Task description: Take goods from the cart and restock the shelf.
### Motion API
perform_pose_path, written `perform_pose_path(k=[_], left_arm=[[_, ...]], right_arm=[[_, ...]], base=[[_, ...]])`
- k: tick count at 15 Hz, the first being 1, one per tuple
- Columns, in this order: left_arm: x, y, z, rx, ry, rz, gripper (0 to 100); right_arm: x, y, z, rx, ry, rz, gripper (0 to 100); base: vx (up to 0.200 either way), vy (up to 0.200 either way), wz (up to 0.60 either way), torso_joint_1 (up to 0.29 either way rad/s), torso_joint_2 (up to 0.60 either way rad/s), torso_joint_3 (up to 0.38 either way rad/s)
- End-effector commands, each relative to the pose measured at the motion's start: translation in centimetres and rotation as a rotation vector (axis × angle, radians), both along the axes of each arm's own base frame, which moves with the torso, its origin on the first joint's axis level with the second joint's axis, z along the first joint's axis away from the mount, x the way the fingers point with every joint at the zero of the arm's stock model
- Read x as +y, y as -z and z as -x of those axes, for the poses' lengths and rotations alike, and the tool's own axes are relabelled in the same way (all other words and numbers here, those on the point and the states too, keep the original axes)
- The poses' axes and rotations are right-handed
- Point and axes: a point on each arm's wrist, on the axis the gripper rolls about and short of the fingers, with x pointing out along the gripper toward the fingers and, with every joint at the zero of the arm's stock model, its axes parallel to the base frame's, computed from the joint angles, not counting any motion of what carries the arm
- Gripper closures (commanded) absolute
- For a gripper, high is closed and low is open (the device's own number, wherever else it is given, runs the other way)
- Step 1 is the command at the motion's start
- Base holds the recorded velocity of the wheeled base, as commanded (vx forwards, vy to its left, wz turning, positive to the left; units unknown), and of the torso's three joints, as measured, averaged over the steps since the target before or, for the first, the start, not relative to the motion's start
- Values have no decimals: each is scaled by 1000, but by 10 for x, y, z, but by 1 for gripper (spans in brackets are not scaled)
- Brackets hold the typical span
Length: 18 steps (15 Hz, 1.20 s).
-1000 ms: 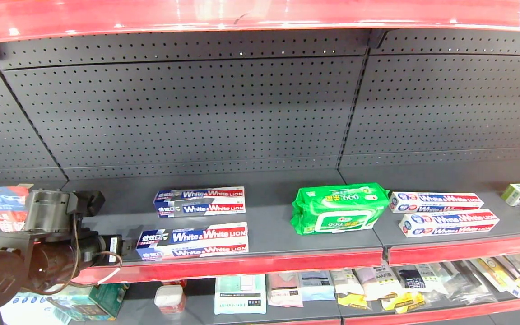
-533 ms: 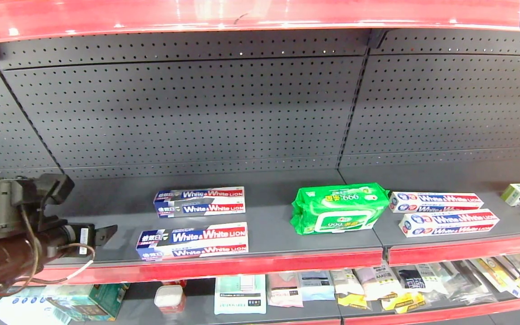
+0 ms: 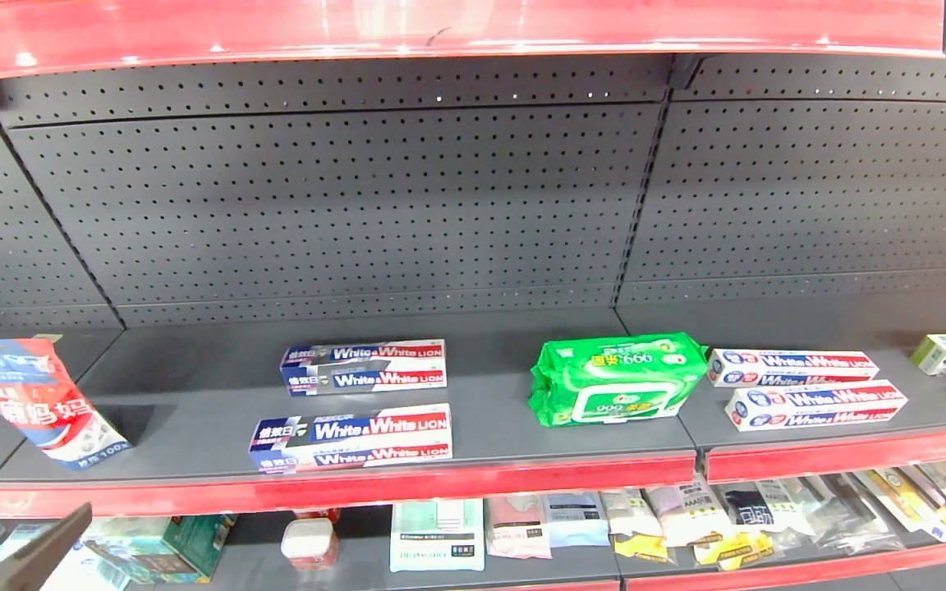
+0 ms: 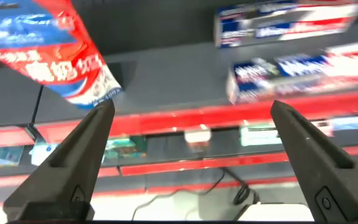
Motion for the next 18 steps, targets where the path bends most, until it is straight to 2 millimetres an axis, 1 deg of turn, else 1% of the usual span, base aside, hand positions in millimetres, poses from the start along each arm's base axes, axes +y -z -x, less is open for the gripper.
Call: perform_pose_path(k=[1, 2, 4, 6, 7, 8, 9, 10, 11, 12, 13, 14, 16, 18], left_arm=[[0, 65, 65, -155, 45, 2, 0], [0, 74, 74, -204, 45, 6, 0], [1, 74, 76, -214, 2, 31, 0], [2, 75, 78, -242, -88, 54, 0], [3, 75, 78, -250, -147, 104, 0], [3, 76, 78, -254, -158, 102, 0], [3, 76, 77, -266, -145, 89, 0], [2, 78, 75, -281, -90, 36, 0], [-1, 81, 71, -322, 45, 18, 0], [-3, 80, 70, -363, 152, 13, 0], [-3, 81, 68, -324, 147, 6, 0], [-3, 81, 68, -324, 147, 6, 0], [1, 81, 69, -350, -36, -10, 0], [1, 81, 69, -357, -46, 3, 0]], right_arm=[[0, 0, 0, 1, 0, 0, 0], [0, 0, 0, 1, -1, 0, 0], [0, 0, 0, 1, 0, 0, 0], [0, 0, 0, 1, 0, 0, 0], [0, 0, 0, 1, 0, 0, 0], [0, 0, 0, 1, 0, 0, 0], [0, 0, 0, 1, 0, 0, 0], [0, 0, 0, 1, 0, 0, 0], [0, 0, 0, 1, 0, 0, 0], [0, 0, 0, 1, 0, 0, 0], [0, 0, 0, 1, 0, 0, 0], [0, 0, 0, 1, 0, 0, 0], [0, 0, 0, 1, 3, 1, 0], [0, 0, 0, 1, 3, 4, 0]], base=[[0, 0, 0, 0, 0, 0], [0, 0, 0, 0, 0, 0], [0, 0, 0, 0, 0, 0], [0, 0, 0, 0, 0, 0], [0, 0, 0, 0, 0, 0], [0, 0, 0, 0, 0, 0], [0, 0, 0, 0, 0, 0], [0, 0, 0, 0, 0, 0], [0, 0, 0, 0, 0, 0], [0, 0, 0, 0, 0, 0], [0, 0, 0, 0, 0, 0], [0, 0, 0, 0, 0, 0], [0, 0, 0, 0, 0, 0], [0, 0, 0, 0, 0, 0]])
